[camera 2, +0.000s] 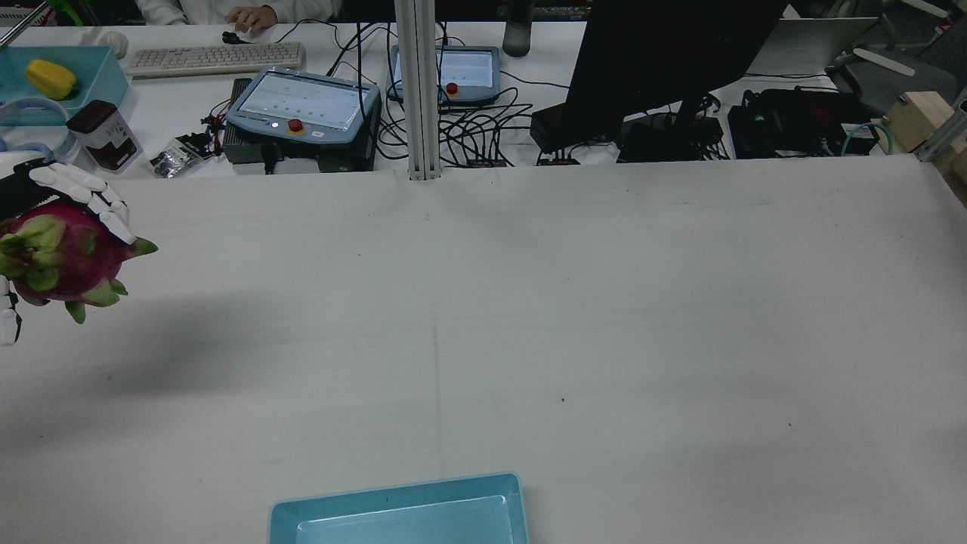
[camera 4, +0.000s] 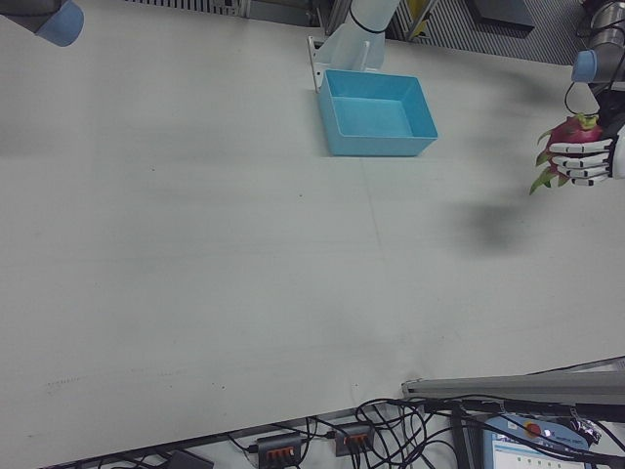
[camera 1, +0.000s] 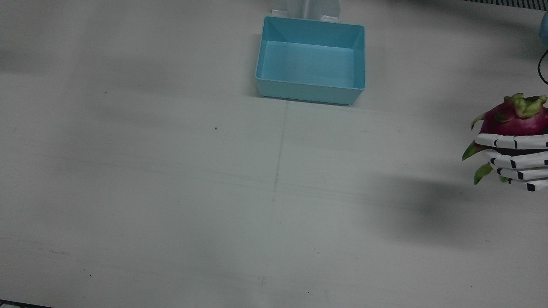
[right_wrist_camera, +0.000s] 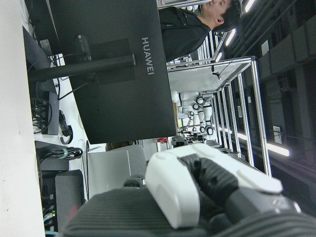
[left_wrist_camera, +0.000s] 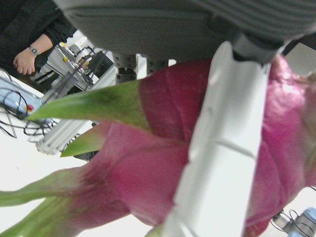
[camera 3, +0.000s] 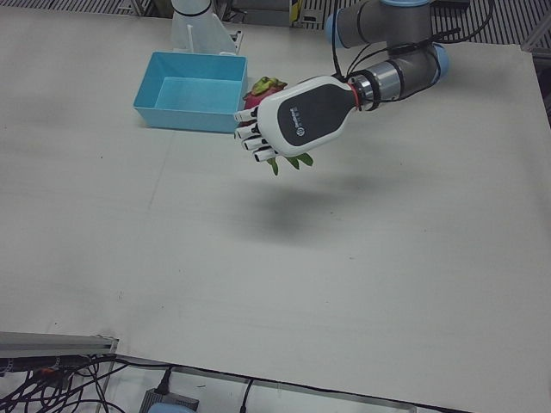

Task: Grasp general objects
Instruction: 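Lift the dragon fruit with the left hand and carry it toward the tray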

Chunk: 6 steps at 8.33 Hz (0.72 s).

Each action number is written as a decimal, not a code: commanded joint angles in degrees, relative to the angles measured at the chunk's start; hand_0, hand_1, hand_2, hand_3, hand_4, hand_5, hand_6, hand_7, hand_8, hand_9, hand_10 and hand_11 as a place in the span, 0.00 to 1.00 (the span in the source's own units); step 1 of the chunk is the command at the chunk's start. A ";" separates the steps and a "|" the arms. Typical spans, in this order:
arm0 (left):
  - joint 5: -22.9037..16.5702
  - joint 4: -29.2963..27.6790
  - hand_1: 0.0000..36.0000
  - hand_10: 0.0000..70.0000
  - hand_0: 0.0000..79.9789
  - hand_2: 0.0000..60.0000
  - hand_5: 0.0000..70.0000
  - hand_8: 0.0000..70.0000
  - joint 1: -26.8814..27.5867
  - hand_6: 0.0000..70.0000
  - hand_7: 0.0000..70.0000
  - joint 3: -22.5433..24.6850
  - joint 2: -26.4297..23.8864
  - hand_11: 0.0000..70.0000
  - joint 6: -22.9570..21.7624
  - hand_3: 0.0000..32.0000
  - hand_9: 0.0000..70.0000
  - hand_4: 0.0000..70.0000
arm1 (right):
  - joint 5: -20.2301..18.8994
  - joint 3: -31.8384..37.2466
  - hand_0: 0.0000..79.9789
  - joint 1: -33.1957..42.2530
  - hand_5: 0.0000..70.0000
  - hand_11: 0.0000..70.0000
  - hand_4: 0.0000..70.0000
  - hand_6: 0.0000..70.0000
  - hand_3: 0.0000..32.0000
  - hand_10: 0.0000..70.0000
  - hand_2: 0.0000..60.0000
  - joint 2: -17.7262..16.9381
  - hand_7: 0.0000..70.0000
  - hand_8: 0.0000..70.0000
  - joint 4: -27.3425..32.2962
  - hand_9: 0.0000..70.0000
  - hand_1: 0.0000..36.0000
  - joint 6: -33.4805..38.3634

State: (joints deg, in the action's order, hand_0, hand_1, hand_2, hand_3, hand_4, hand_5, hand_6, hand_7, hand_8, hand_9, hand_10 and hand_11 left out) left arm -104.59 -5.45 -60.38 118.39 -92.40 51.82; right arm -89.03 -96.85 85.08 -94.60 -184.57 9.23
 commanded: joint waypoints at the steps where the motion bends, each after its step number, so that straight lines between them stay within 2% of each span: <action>1: -0.79 5.43 0.85 0.94 1.00 0.59 1.00 0.64 13.23 0.85 0.54 9.11 -0.15 1.00 0.29 0.00 0.76 1.00 | 0.00 0.00 0.00 0.00 0.00 0.00 0.00 0.00 0.00 0.00 0.00 -0.06 0.00 0.00 0.00 0.00 0.00 0.00; 3: -0.08 5.98 0.95 0.86 1.00 0.56 1.00 0.66 20.35 0.88 0.57 10.28 -0.23 1.00 2.31 0.00 0.78 1.00 | 0.00 0.00 0.00 0.00 0.00 0.00 0.00 0.00 0.00 0.00 0.00 0.03 0.00 0.00 0.00 0.00 0.00 0.00; 4: 2.44 6.50 0.98 0.85 1.00 0.57 1.00 0.66 25.44 0.89 0.58 11.15 -0.50 1.00 3.45 0.00 0.79 1.00 | 0.00 0.00 0.00 0.00 0.00 0.00 0.00 0.00 0.00 0.00 0.00 -0.06 0.00 0.00 0.00 0.00 0.00 0.00; 5: 4.90 9.03 1.00 0.85 1.00 0.57 1.00 0.66 30.27 0.91 0.58 12.47 -2.06 1.00 5.29 0.00 0.78 1.00 | 0.00 0.00 0.00 0.00 0.00 0.00 0.00 0.00 0.00 0.00 0.00 0.03 0.00 0.00 0.00 0.00 0.00 0.00; 6: 5.45 14.63 1.00 0.84 1.00 0.57 1.00 0.66 34.15 0.92 0.59 13.26 -7.47 1.00 7.49 0.00 0.78 1.00 | 0.00 0.00 0.00 0.00 0.00 0.00 0.00 0.00 0.00 0.00 0.00 -0.06 0.00 0.00 0.00 0.00 0.00 0.00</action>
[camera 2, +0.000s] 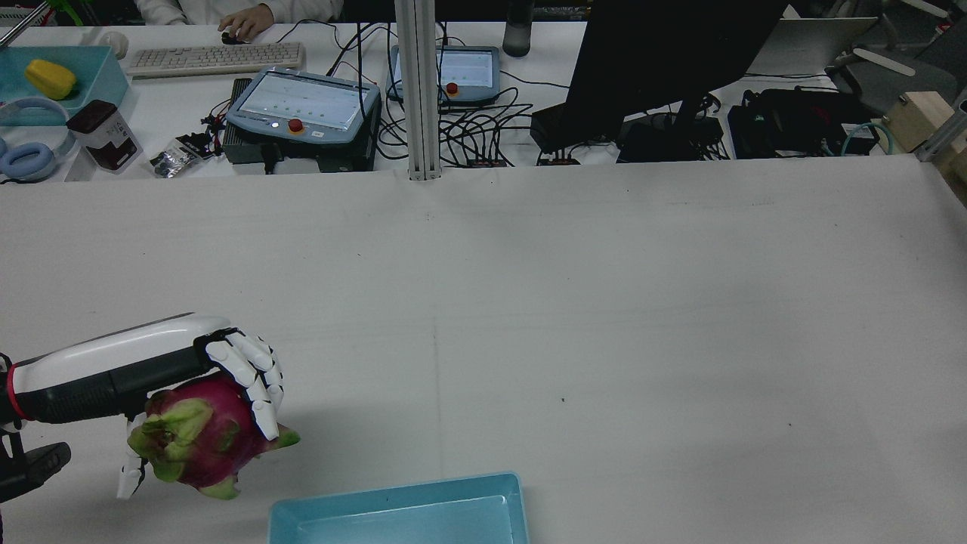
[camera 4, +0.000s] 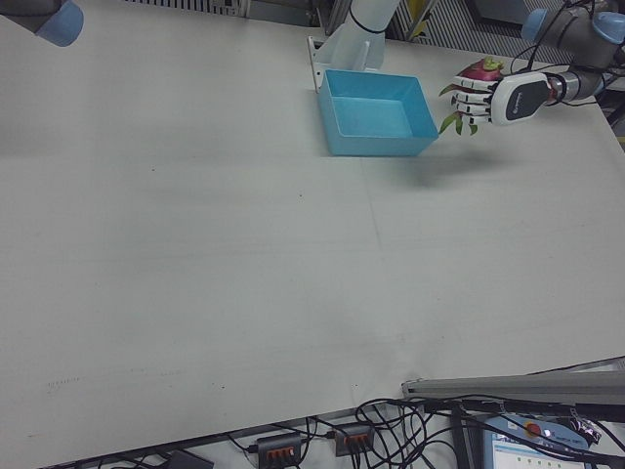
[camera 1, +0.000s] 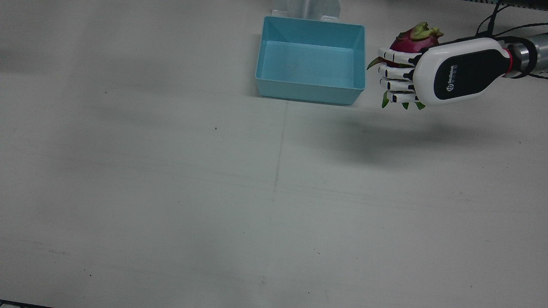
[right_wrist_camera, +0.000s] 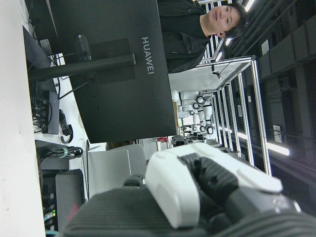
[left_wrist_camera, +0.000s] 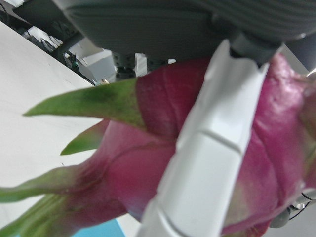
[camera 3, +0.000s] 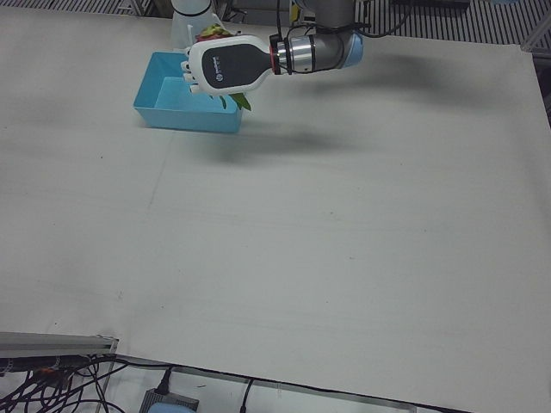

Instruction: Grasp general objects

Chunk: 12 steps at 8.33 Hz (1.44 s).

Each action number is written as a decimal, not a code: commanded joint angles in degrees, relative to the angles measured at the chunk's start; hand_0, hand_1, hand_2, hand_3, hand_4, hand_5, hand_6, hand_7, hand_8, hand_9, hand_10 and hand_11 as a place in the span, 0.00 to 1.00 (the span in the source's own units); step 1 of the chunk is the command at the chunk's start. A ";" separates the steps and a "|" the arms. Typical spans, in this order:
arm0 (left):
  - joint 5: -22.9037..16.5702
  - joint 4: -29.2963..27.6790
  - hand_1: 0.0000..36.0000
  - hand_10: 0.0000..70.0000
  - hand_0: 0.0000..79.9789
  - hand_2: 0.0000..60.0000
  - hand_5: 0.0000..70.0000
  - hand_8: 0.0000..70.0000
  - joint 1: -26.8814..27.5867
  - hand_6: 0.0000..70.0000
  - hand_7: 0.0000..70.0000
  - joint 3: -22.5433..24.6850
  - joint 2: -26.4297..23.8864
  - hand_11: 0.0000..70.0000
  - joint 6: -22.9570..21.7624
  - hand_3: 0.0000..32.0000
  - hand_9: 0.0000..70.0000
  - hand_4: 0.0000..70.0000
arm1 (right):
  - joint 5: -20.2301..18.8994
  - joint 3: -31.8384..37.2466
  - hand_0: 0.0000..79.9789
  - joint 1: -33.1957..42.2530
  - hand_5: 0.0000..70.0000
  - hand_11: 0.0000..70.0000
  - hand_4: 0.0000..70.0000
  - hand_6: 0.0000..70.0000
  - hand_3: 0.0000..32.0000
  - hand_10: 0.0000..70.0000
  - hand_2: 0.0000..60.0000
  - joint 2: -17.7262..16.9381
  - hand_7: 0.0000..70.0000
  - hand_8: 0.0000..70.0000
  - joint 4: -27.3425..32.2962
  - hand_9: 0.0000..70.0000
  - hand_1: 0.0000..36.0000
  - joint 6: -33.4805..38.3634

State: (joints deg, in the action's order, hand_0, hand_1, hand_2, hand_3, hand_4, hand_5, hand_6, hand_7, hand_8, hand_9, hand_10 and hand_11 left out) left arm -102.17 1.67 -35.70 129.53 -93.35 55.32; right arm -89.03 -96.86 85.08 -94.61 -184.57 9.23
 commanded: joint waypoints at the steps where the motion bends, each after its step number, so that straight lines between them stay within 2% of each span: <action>1: 3.89 13.56 1.00 0.81 1.00 0.55 1.00 0.66 13.07 0.93 0.59 2.57 -12.33 1.00 6.09 0.00 0.78 1.00 | 0.00 0.00 0.00 0.00 0.00 0.00 0.00 0.00 0.00 0.00 0.00 0.04 0.00 0.00 0.00 0.00 0.00 0.08; 2: 5.38 17.71 1.00 0.79 1.00 0.55 1.00 0.66 16.41 0.92 0.59 2.31 -17.34 1.00 7.94 0.00 0.78 1.00 | 0.00 0.00 0.00 0.00 0.00 0.00 0.00 0.00 0.00 0.00 0.00 0.04 0.00 0.00 0.00 0.00 0.00 0.00; 3: 6.09 19.15 1.00 0.76 1.00 0.54 1.00 0.64 17.93 0.89 0.58 1.96 -19.66 1.00 8.39 0.00 0.75 1.00 | 0.00 0.00 0.00 0.00 0.00 0.00 0.00 0.00 0.00 0.00 0.00 -0.04 0.00 0.00 0.00 0.00 0.00 0.00; 4: 5.93 18.38 1.00 0.72 1.00 0.52 0.95 0.61 17.94 0.86 0.56 1.17 -19.68 1.00 8.31 0.00 0.73 1.00 | 0.00 0.00 0.00 0.00 0.00 0.00 0.00 0.00 0.00 0.00 0.00 0.04 0.00 0.00 0.00 0.00 0.00 0.00; 5: 5.66 15.33 0.96 0.65 1.00 0.43 0.82 0.57 18.20 0.80 0.52 -0.92 -19.59 0.94 8.05 0.00 0.67 1.00 | 0.00 0.00 0.00 0.00 0.00 0.00 0.00 0.00 0.00 0.00 0.00 -0.04 0.00 0.00 0.00 0.00 0.00 0.00; 6: 5.66 13.99 0.66 0.48 1.00 0.12 0.43 0.42 18.99 0.64 0.38 -1.47 -19.51 0.69 7.96 0.00 0.50 1.00 | 0.00 0.00 0.00 0.00 0.00 0.00 0.00 0.00 0.00 0.00 0.00 0.04 0.00 0.00 0.00 0.00 0.00 0.00; 7: 5.66 13.72 0.54 0.04 0.87 0.00 0.00 0.01 19.00 0.14 0.02 -1.47 -19.50 0.07 7.96 0.00 0.00 0.62 | 0.00 0.00 0.00 0.00 0.00 0.00 0.00 0.00 0.00 0.00 0.00 -0.04 0.00 0.00 0.00 0.00 0.00 0.08; 8: 5.66 13.71 0.58 0.00 0.82 0.00 0.00 0.00 19.00 0.01 0.00 -1.56 -19.50 0.00 7.96 0.00 0.00 0.12 | 0.00 0.00 0.00 0.00 0.00 0.00 0.00 0.00 0.00 0.00 0.00 0.04 0.00 0.00 0.00 0.00 0.00 0.00; 9: 5.66 13.71 0.58 0.00 0.80 0.00 0.00 0.00 18.91 0.00 0.00 -1.65 -19.33 0.00 7.87 0.00 0.00 0.00 | 0.00 0.00 0.00 0.00 0.00 0.00 0.00 0.00 0.00 0.00 0.00 0.04 0.00 0.00 0.00 0.00 0.00 0.00; 10: 5.66 13.71 0.54 0.00 0.76 0.00 0.00 0.00 18.82 0.00 0.00 -1.65 -19.24 0.00 7.87 0.00 0.00 0.00 | 0.00 0.00 0.00 0.00 0.00 0.00 0.00 0.00 0.00 0.00 0.00 0.04 0.00 0.00 0.00 0.00 0.00 0.08; 12: 5.57 13.71 0.55 0.00 0.76 0.00 0.00 0.00 18.47 0.00 0.00 -2.70 -19.24 0.00 7.70 0.00 0.00 0.00 | 0.00 0.00 0.00 0.00 0.00 0.00 0.00 0.00 0.00 0.00 0.00 -0.04 0.00 0.00 0.00 0.00 0.00 0.00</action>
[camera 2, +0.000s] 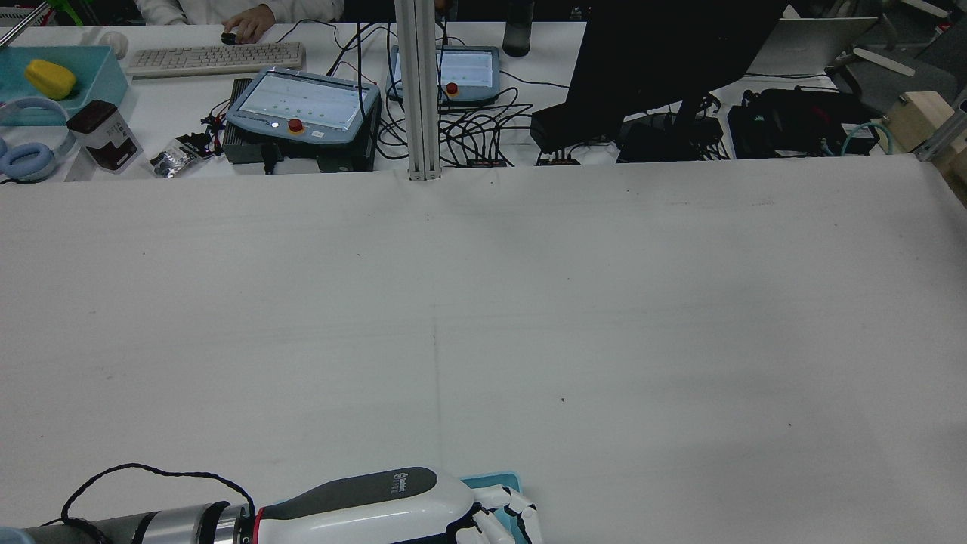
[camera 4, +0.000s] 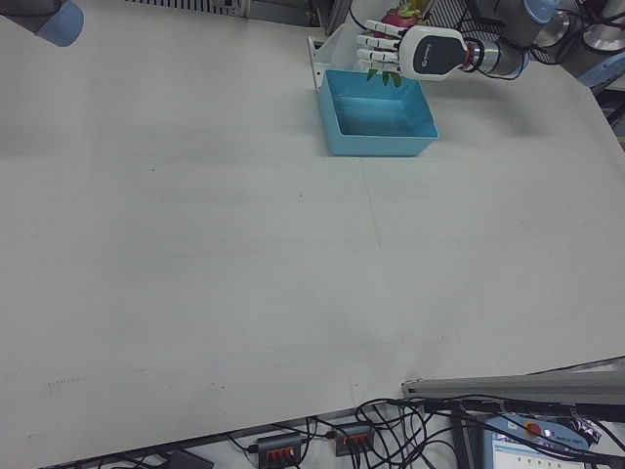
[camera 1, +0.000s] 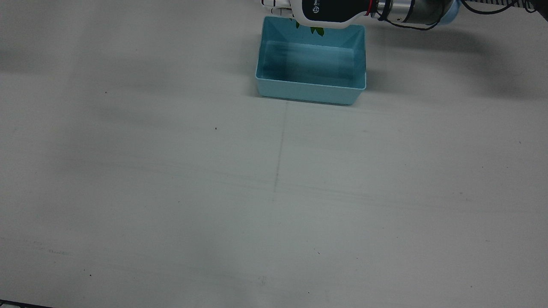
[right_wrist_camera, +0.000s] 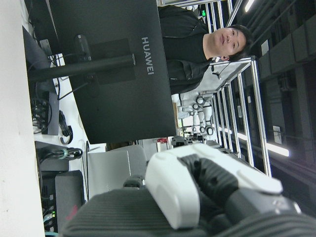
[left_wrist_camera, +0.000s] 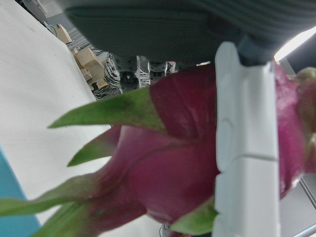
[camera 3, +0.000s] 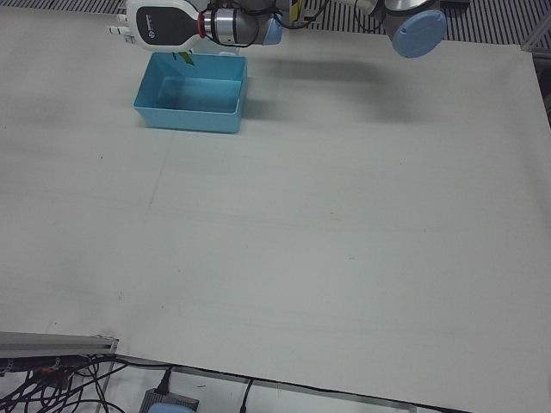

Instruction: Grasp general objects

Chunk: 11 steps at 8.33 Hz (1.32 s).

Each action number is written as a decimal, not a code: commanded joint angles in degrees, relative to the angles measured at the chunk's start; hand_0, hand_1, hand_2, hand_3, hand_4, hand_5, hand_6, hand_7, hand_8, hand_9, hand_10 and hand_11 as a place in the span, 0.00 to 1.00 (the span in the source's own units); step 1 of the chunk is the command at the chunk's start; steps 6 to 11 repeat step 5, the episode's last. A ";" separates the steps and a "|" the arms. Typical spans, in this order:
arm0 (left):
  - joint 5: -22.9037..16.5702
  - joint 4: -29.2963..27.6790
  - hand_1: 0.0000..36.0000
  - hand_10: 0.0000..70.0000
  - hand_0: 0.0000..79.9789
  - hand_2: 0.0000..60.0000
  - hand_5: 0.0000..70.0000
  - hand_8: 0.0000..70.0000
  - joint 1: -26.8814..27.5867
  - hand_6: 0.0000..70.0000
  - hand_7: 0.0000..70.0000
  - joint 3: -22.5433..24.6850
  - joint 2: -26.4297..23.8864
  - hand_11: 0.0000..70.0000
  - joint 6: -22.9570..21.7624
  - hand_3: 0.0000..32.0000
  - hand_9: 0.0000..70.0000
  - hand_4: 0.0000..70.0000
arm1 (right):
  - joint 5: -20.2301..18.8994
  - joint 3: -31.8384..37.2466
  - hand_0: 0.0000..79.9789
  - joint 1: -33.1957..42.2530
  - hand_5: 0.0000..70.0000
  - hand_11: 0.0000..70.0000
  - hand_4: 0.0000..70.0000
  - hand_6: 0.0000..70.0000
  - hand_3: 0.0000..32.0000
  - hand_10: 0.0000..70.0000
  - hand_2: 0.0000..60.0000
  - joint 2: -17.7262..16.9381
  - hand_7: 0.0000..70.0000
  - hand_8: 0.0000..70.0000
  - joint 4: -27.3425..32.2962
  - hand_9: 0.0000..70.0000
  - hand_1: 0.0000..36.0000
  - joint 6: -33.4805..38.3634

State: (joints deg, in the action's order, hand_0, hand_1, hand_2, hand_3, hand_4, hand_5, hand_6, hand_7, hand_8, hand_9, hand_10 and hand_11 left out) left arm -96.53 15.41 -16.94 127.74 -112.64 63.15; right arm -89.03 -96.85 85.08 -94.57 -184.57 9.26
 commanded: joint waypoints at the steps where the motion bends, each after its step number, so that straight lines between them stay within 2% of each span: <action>1: -0.15 -0.03 0.54 0.00 0.75 0.00 0.00 0.00 -0.37 0.00 0.00 -0.91 0.14 0.00 -0.13 0.00 0.00 0.00 | 0.00 0.00 0.00 0.00 0.00 0.00 0.00 0.00 0.00 0.00 0.00 -0.08 0.00 0.00 0.00 0.00 0.00 -0.04; 2: -0.33 -0.03 0.54 0.00 0.75 0.00 0.00 0.00 -0.55 0.00 0.00 -0.91 0.40 0.00 -0.22 0.00 0.00 0.00 | 0.00 0.00 0.00 0.00 0.00 0.00 0.00 0.00 0.00 0.00 0.00 0.00 0.00 0.00 0.00 0.00 0.00 -0.04; 4: -0.50 -1.60 0.51 0.00 0.74 0.00 0.00 0.00 -6.75 0.00 0.00 -0.91 3.55 0.00 -2.84 0.00 0.00 0.00 | 0.00 0.00 0.00 0.00 0.00 0.00 0.00 0.00 0.00 0.00 0.00 -0.08 0.00 0.00 0.00 0.00 0.00 -0.04; 5: -0.50 -6.66 0.51 0.00 0.74 0.00 0.00 0.00 -11.49 0.00 0.00 -1.43 7.75 0.00 -6.16 0.00 0.00 0.00 | 0.00 0.00 0.00 0.00 0.00 0.00 0.00 0.00 0.00 0.00 0.00 0.00 0.00 0.00 0.00 0.00 0.00 -0.04; 11: -0.50 -6.66 0.51 0.00 0.74 0.00 0.00 0.00 -11.49 0.00 0.00 -1.43 7.75 0.00 -6.16 0.00 0.00 0.00 | 0.00 0.00 0.00 0.00 0.00 0.00 0.00 0.00 0.00 0.00 0.00 0.00 0.00 0.00 0.00 0.00 0.00 -0.04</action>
